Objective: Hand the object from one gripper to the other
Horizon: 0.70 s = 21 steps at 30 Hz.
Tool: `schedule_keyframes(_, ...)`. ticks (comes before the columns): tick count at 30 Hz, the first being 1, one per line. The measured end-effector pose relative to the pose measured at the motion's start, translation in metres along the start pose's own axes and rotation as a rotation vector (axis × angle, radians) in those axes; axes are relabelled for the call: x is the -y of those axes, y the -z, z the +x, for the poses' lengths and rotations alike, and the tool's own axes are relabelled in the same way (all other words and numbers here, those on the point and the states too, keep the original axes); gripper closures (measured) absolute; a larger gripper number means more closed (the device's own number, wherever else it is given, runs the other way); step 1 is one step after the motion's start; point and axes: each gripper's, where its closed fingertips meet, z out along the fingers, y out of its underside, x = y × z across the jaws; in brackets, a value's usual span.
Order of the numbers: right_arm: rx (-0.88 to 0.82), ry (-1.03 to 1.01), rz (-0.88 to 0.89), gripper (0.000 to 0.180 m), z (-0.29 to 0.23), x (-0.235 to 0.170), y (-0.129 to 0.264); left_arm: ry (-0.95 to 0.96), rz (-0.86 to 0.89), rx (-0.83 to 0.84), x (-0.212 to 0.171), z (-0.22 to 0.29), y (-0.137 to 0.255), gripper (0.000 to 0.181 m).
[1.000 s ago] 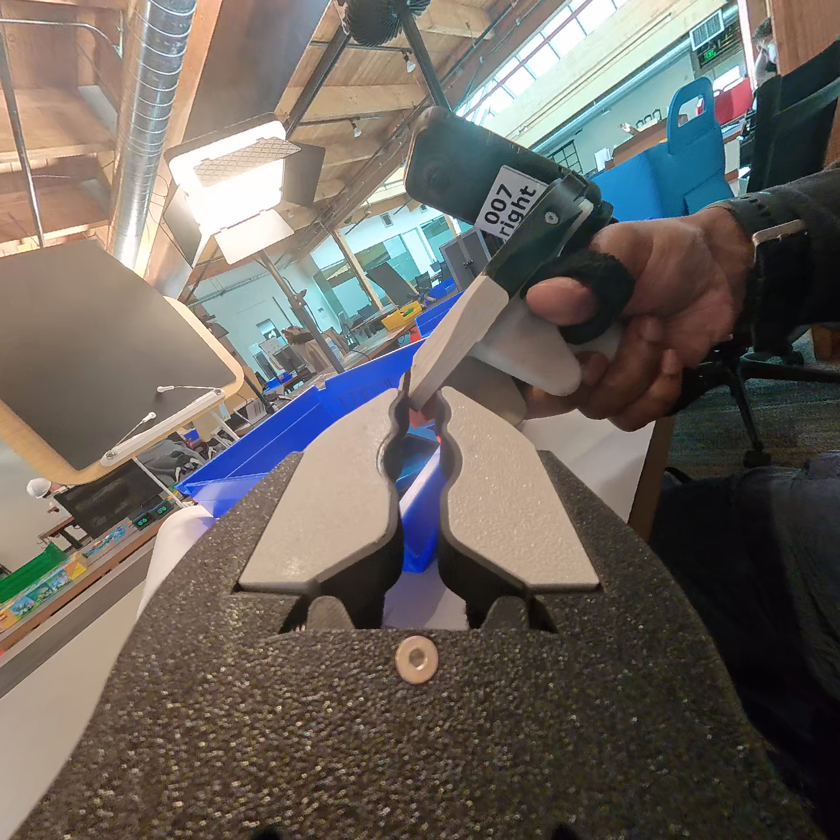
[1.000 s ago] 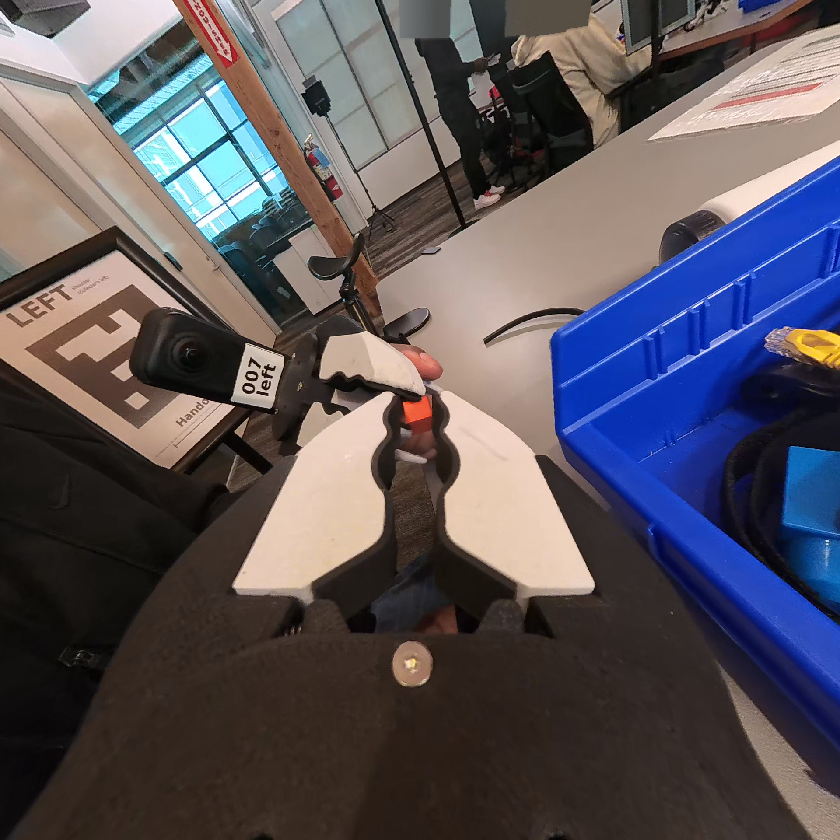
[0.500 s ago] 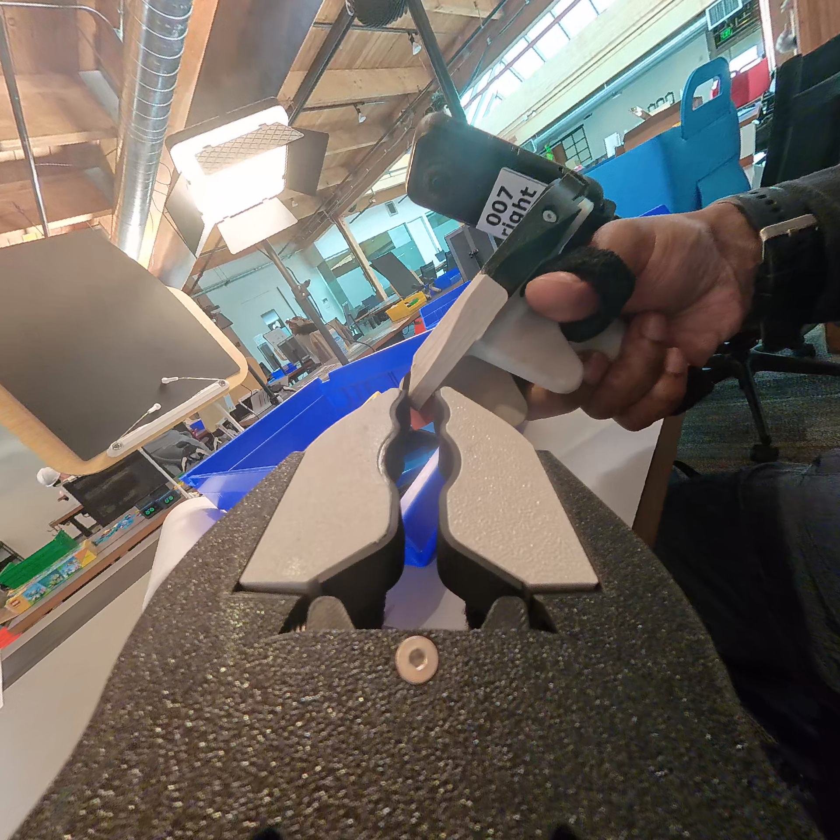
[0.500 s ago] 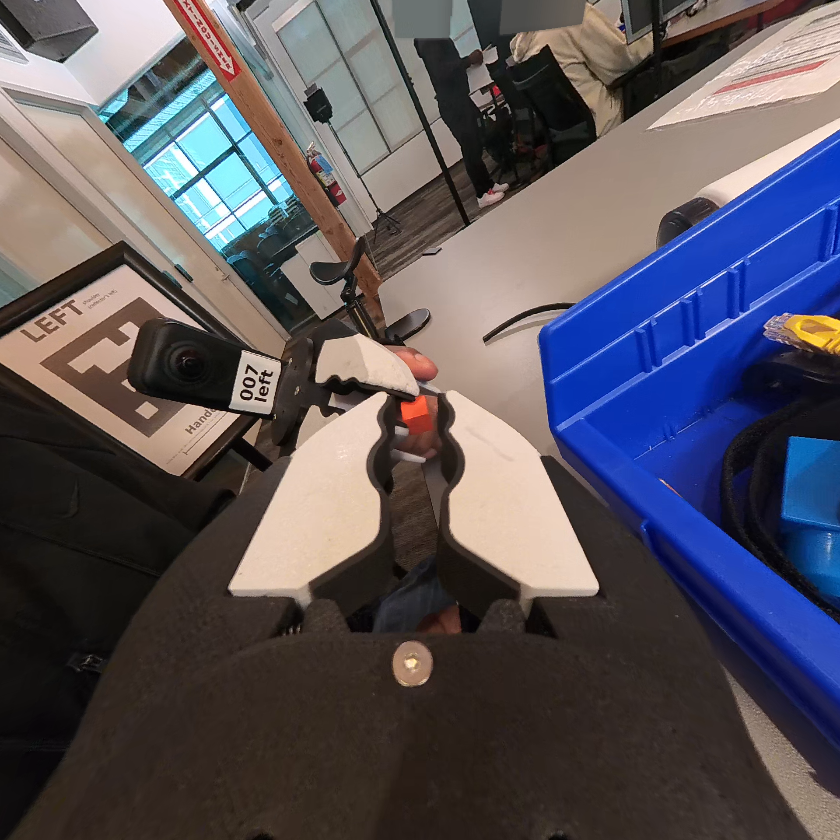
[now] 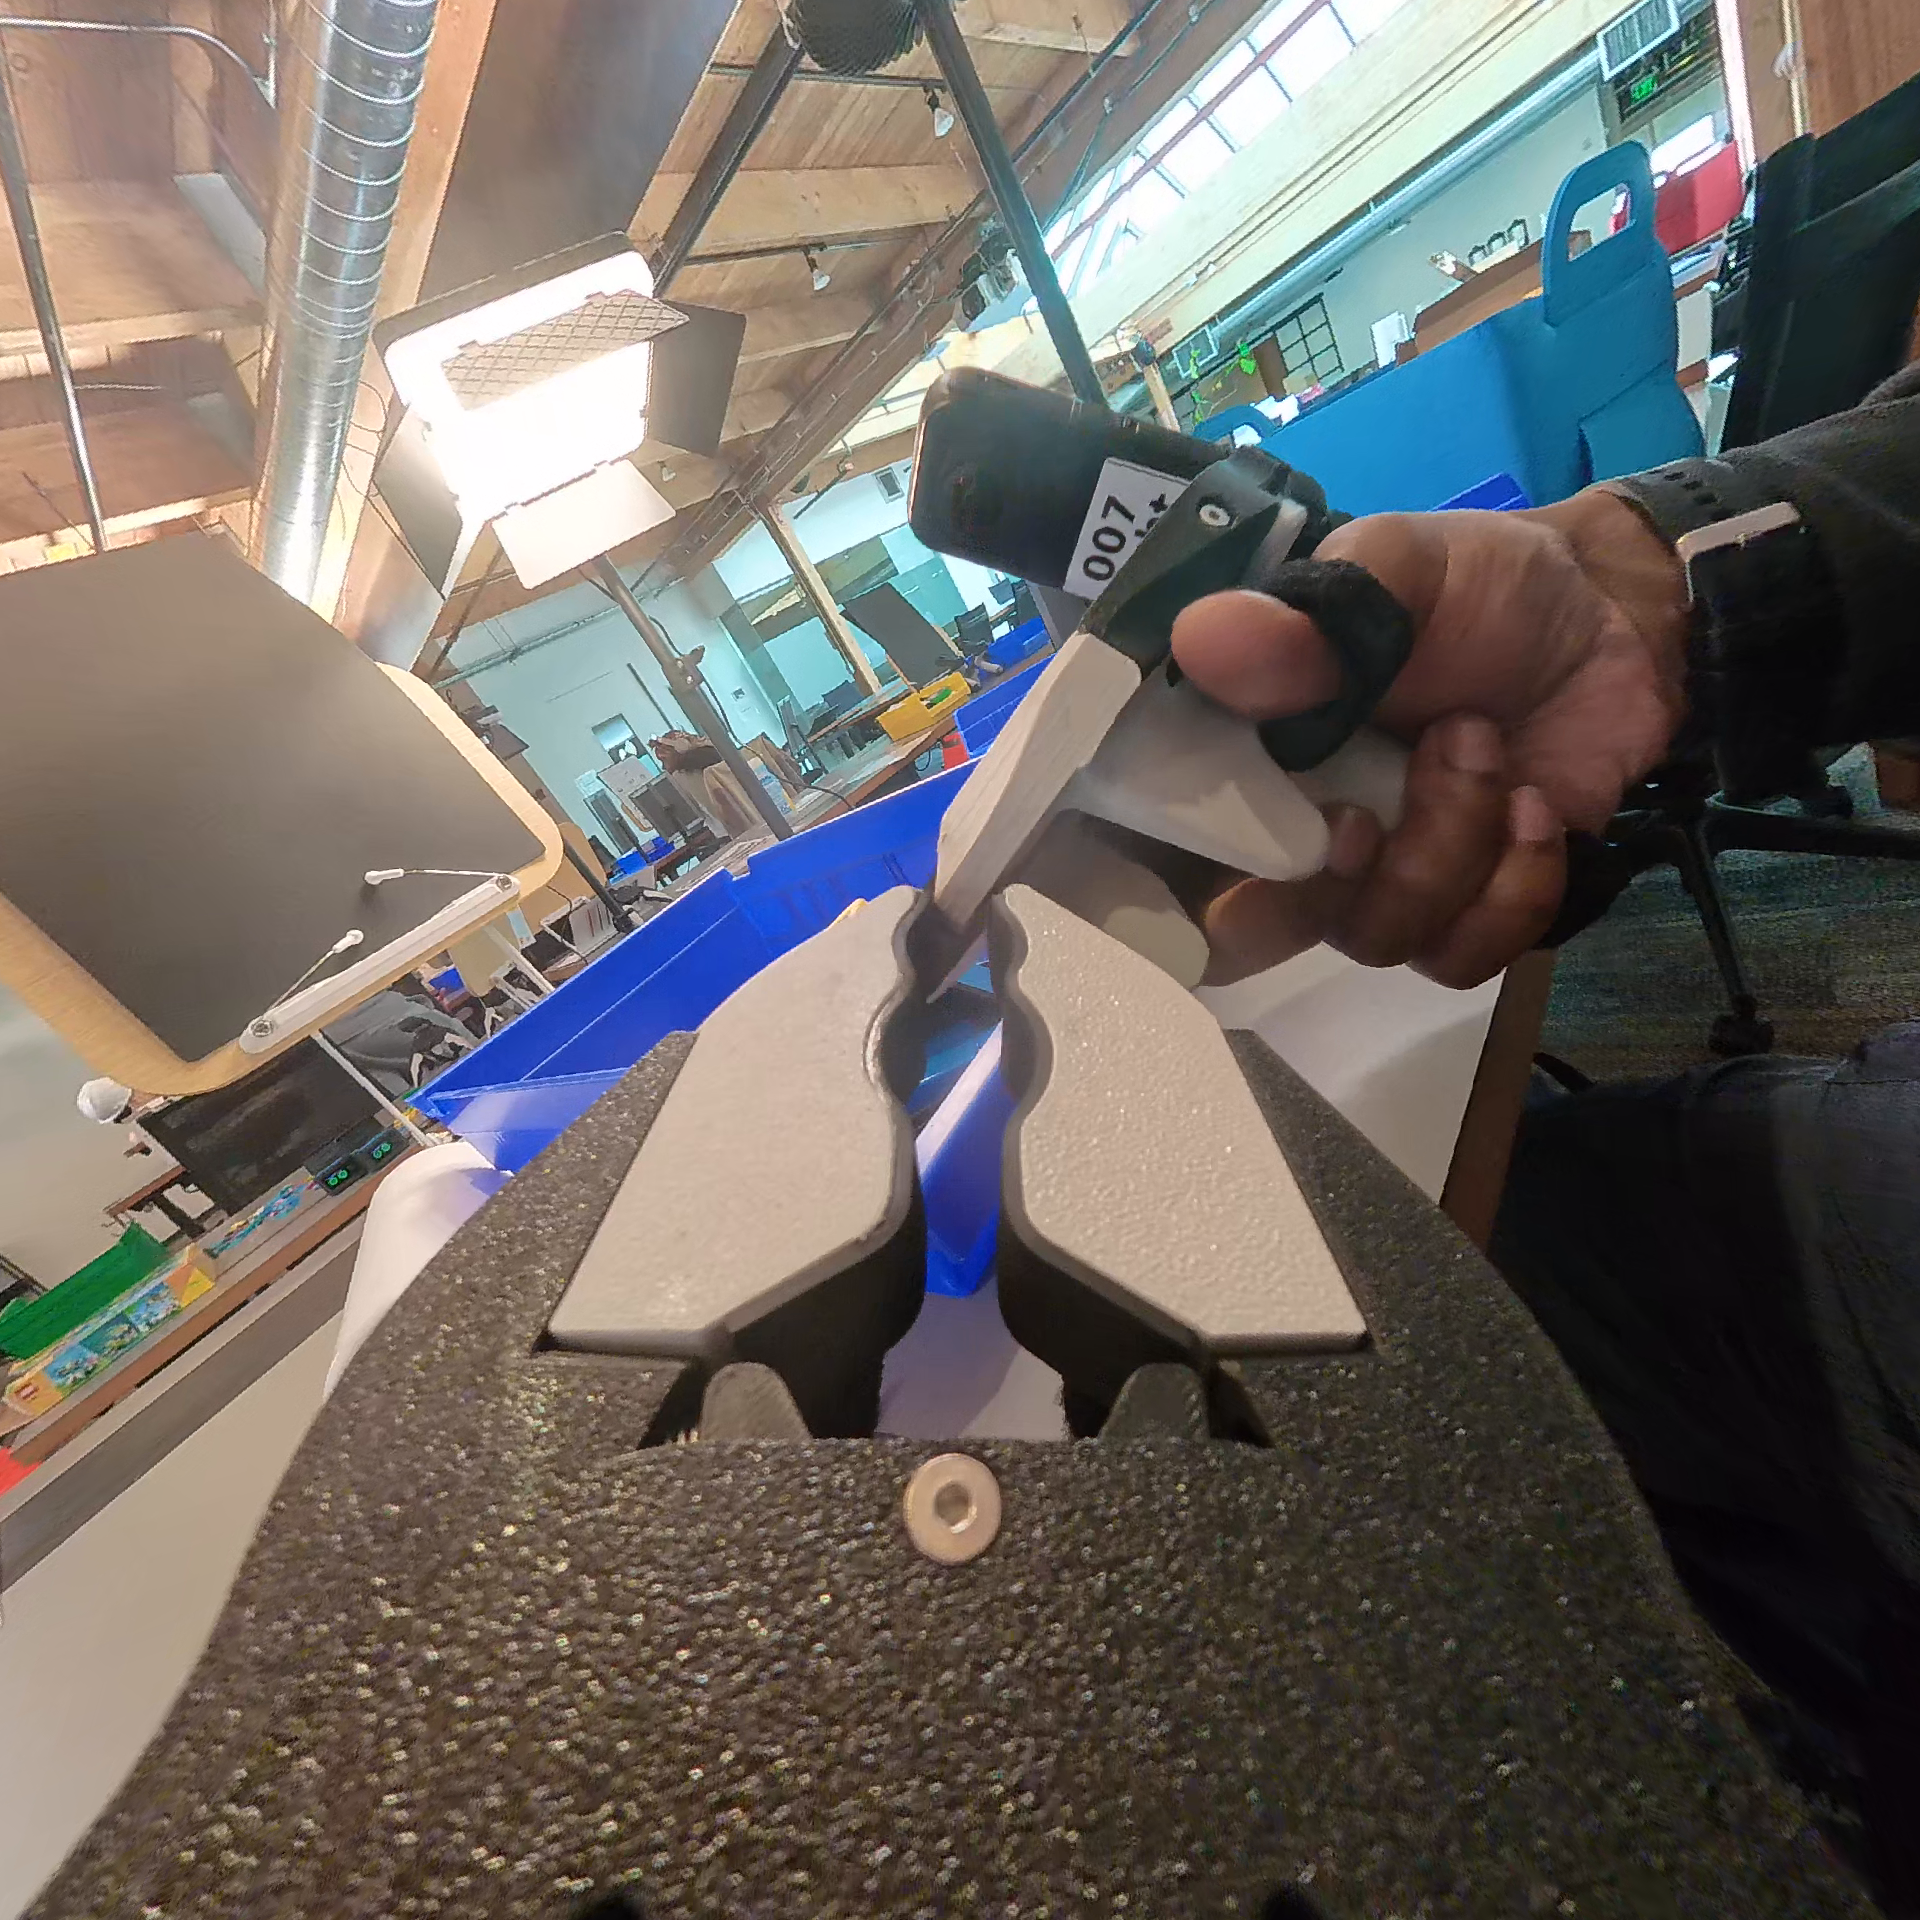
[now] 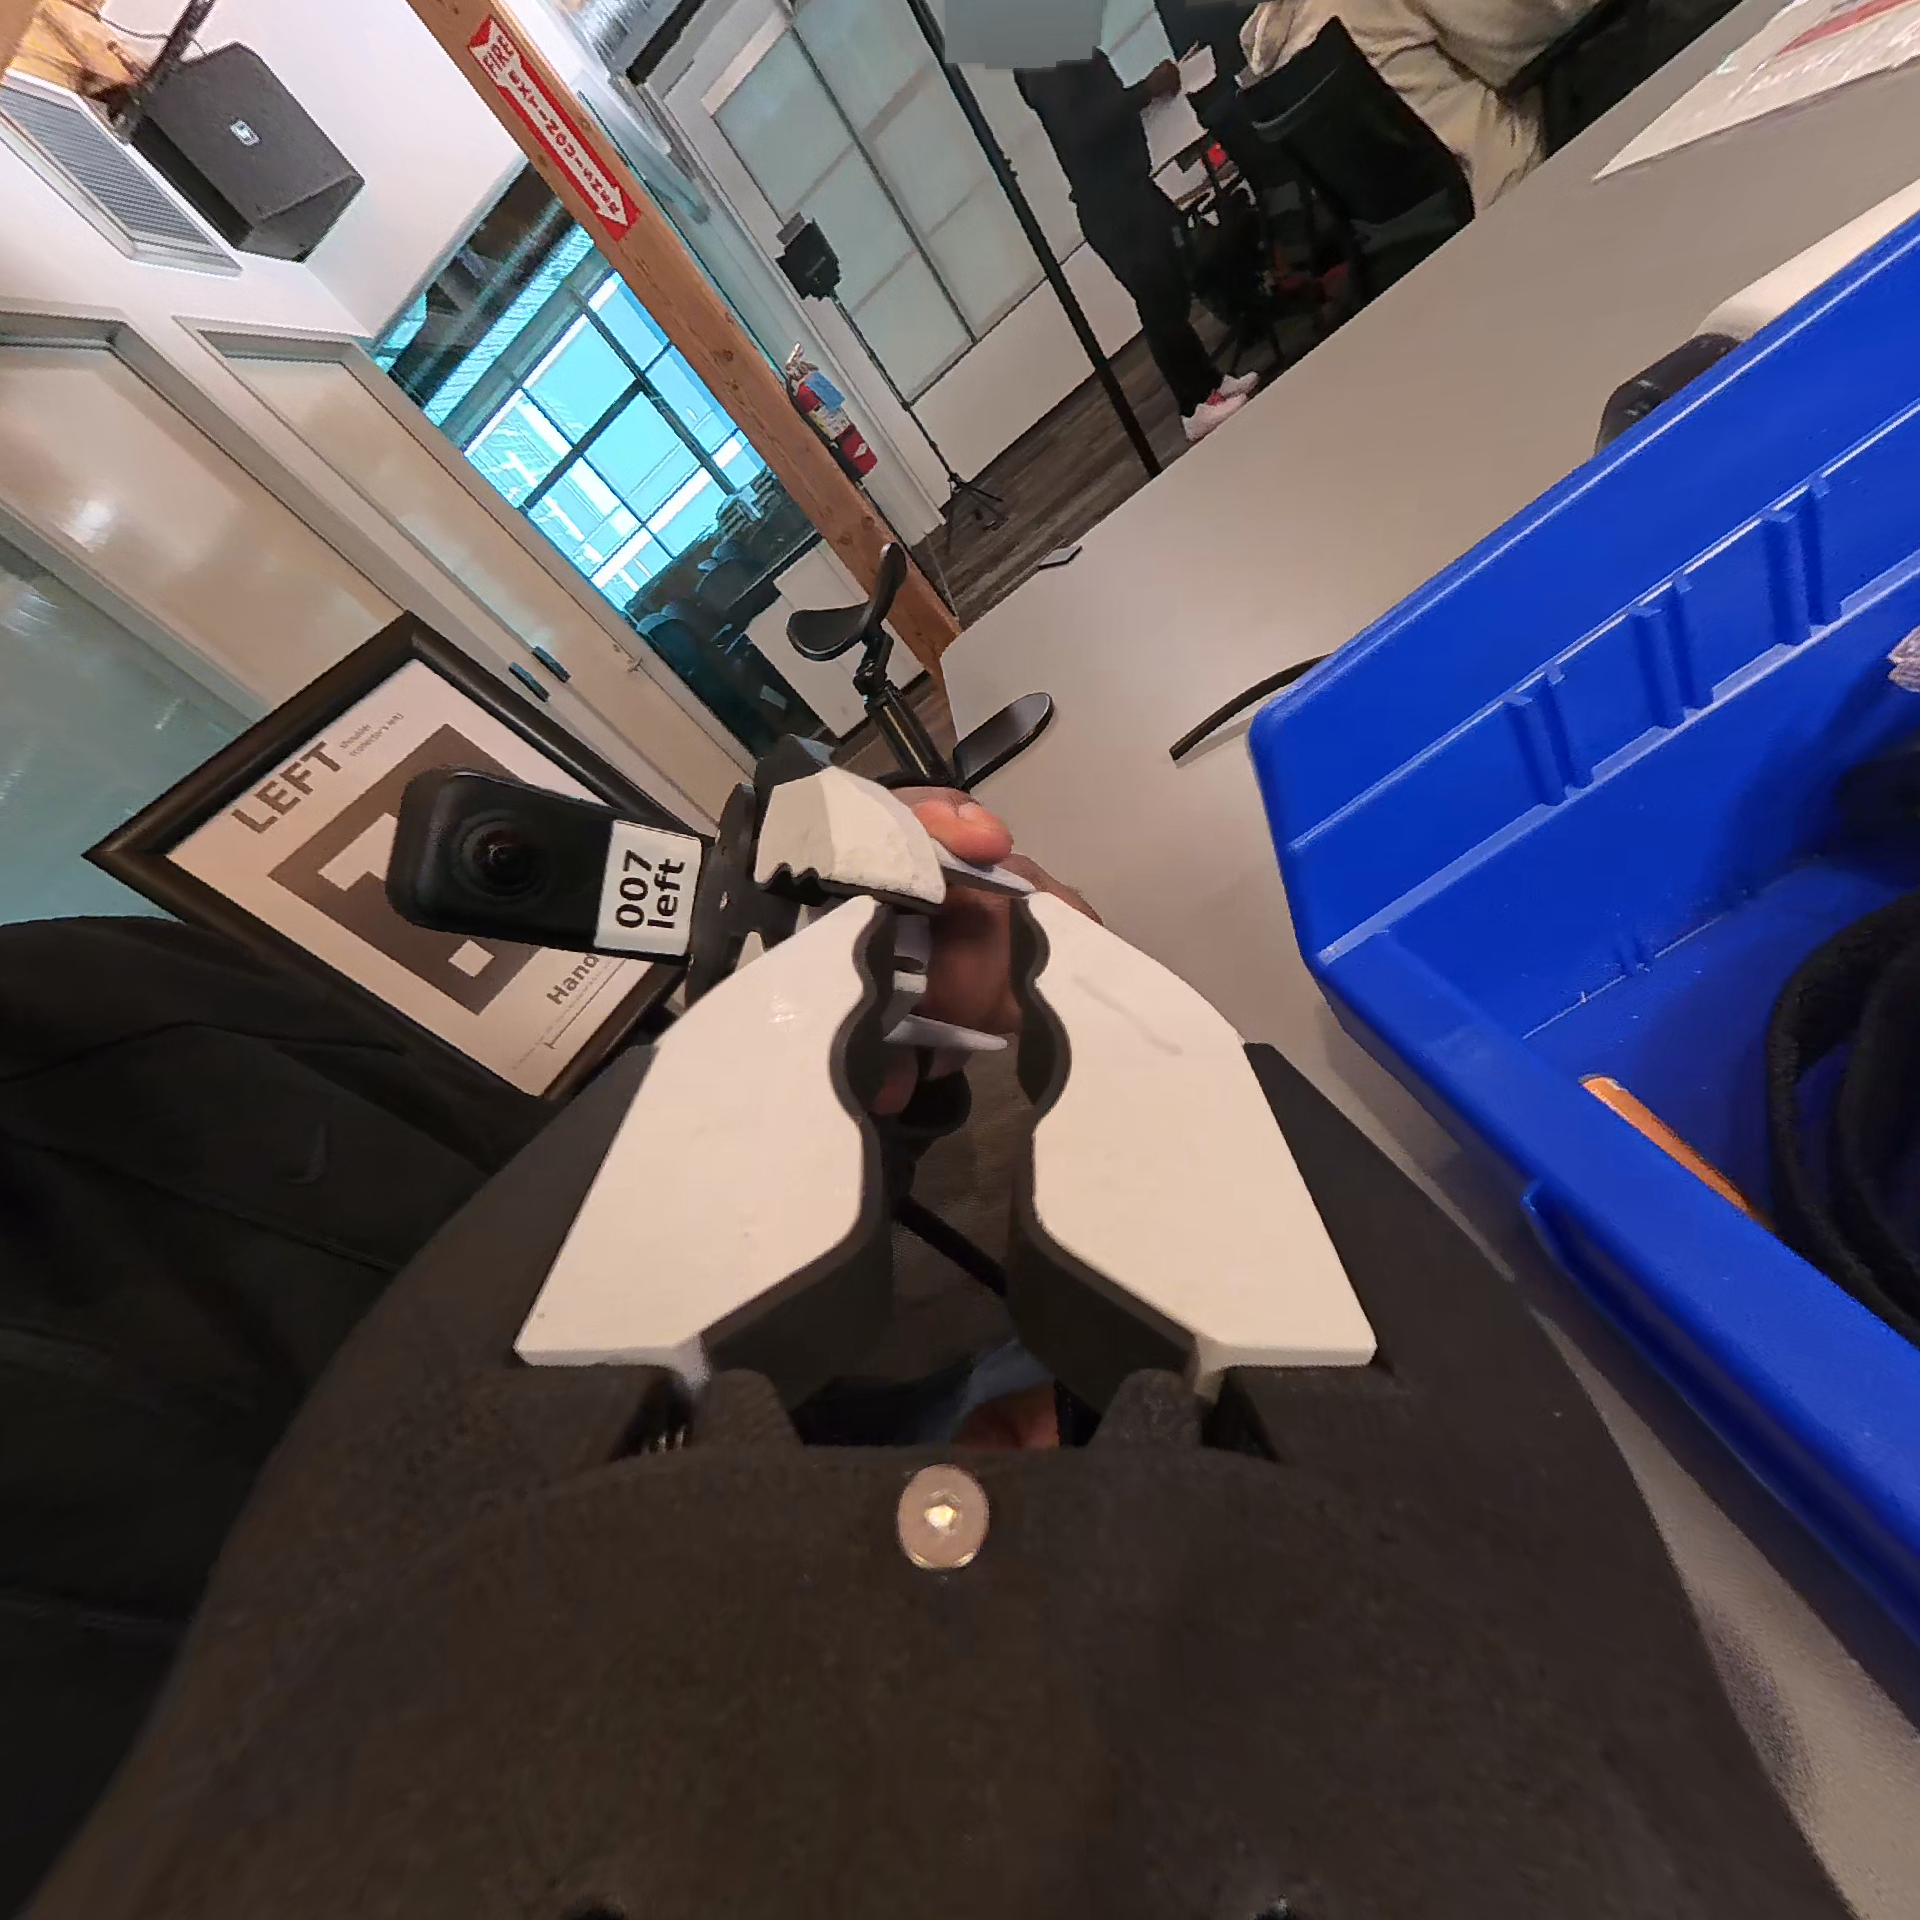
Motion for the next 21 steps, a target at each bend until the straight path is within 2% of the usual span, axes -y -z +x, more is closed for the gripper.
schedule_keyframes(16,-0.145,0.088,0.022,0.148,0.032,0.002,0.011,-0.065,-0.145,0.032,-0.023,-0.004,-0.009,0.176)
schedule_keyframes(18,-0.164,0.082,0.056,0.149,0.037,0.007,0.016,-0.061,-0.130,0.067,-0.022,-0.011,-0.007,0.181)
schedule_keyframes(21,-0.189,0.081,0.073,0.149,0.040,0.009,0.022,0.036,-0.041,0.129,-0.011,-0.030,0.004,0.179)
